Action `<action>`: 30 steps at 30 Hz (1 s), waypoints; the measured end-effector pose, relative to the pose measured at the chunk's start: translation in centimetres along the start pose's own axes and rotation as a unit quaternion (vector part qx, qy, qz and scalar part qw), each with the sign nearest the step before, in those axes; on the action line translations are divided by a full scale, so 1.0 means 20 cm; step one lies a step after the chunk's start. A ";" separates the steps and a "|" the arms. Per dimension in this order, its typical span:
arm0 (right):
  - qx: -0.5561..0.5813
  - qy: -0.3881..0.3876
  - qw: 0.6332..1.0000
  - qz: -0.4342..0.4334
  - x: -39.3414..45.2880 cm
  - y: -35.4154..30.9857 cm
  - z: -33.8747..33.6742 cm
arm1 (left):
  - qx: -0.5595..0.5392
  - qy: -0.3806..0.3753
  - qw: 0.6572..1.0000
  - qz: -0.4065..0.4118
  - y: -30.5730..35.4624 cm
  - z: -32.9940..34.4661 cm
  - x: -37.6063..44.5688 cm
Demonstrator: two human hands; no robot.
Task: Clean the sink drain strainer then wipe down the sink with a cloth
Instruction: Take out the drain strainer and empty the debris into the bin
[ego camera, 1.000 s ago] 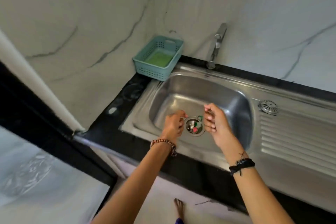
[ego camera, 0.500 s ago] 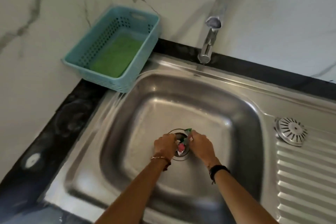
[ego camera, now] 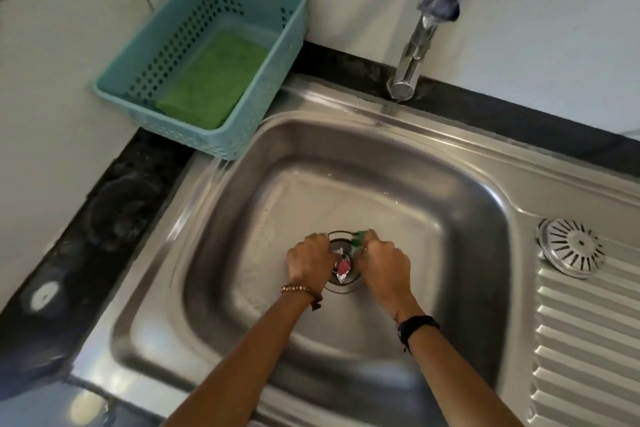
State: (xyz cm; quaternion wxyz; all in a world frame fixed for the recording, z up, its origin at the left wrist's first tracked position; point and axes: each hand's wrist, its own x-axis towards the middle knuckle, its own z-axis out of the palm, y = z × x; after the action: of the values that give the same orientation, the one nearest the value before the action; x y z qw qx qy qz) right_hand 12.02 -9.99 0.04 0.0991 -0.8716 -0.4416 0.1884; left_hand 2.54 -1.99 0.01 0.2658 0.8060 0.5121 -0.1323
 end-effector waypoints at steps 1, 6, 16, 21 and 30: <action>0.042 0.007 0.999 0.032 -0.03 -0.03 -0.06 | -0.047 0.011 0.999 -0.015 -0.01 -0.05 -0.04; 0.361 0.022 0.923 0.131 -0.23 -0.30 -0.33 | -0.305 0.084 0.948 -0.039 -0.13 -0.36 -0.41; 0.472 -0.162 0.857 -0.127 -1.29 -1.07 -0.24 | -0.564 0.266 0.776 -0.092 -0.93 -0.40 -1.67; 0.277 -0.221 0.899 -0.256 -1.77 -1.28 0.24 | -0.575 0.340 0.704 -0.239 -1.44 0.02 -2.24; 0.047 -0.368 0.889 -0.269 -2.00 -1.53 1.40 | -0.645 0.309 0.544 -0.438 -2.17 0.87 -2.30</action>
State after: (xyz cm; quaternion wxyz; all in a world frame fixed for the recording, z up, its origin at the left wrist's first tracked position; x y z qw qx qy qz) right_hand -43.57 -23.99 -5.47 0.0176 -0.5821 -0.6543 0.4824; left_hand -55.53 -32.12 -4.77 0.4484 0.0837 0.7995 0.3908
